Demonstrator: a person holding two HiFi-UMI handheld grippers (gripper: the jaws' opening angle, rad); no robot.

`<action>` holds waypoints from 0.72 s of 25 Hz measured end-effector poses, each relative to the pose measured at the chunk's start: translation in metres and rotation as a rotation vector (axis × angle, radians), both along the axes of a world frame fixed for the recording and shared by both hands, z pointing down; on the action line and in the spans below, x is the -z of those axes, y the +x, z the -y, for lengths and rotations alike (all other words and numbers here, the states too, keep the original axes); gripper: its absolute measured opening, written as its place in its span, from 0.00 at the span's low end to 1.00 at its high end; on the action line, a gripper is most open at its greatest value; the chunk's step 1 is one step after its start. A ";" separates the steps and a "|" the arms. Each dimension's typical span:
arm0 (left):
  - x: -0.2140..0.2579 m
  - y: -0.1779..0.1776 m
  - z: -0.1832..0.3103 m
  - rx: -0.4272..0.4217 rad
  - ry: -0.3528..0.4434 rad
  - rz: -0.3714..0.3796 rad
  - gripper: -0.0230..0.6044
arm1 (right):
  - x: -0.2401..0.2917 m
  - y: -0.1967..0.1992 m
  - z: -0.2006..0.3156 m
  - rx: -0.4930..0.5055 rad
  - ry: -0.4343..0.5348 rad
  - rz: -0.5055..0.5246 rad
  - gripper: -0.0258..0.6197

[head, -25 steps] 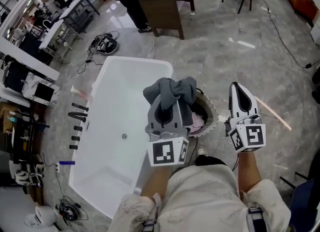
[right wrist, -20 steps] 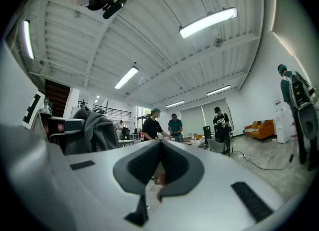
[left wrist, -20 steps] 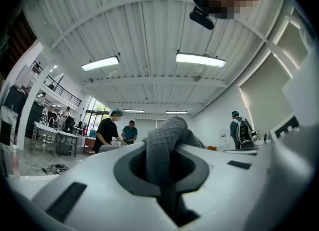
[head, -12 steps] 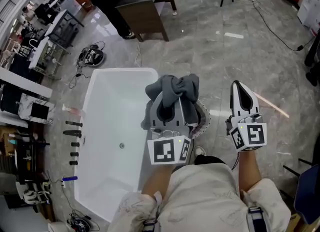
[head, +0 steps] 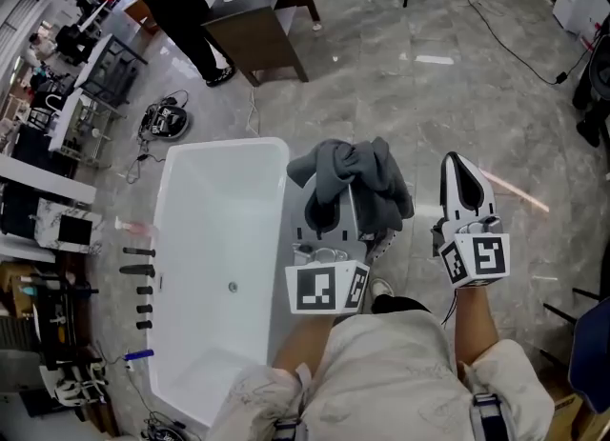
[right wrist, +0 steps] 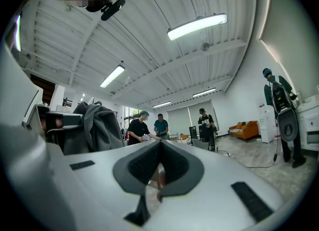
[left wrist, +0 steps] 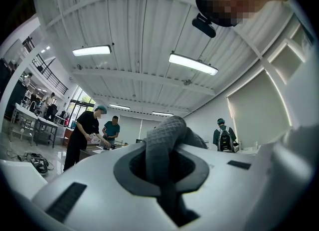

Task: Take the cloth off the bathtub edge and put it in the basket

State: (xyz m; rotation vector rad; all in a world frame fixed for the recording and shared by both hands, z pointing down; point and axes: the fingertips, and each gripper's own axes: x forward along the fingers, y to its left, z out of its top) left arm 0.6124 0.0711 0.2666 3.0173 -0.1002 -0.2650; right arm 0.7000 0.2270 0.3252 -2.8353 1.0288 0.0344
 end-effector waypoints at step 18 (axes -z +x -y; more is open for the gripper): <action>-0.048 -0.016 0.059 0.153 0.002 0.118 0.08 | -0.031 0.011 0.009 0.025 -0.039 0.063 0.02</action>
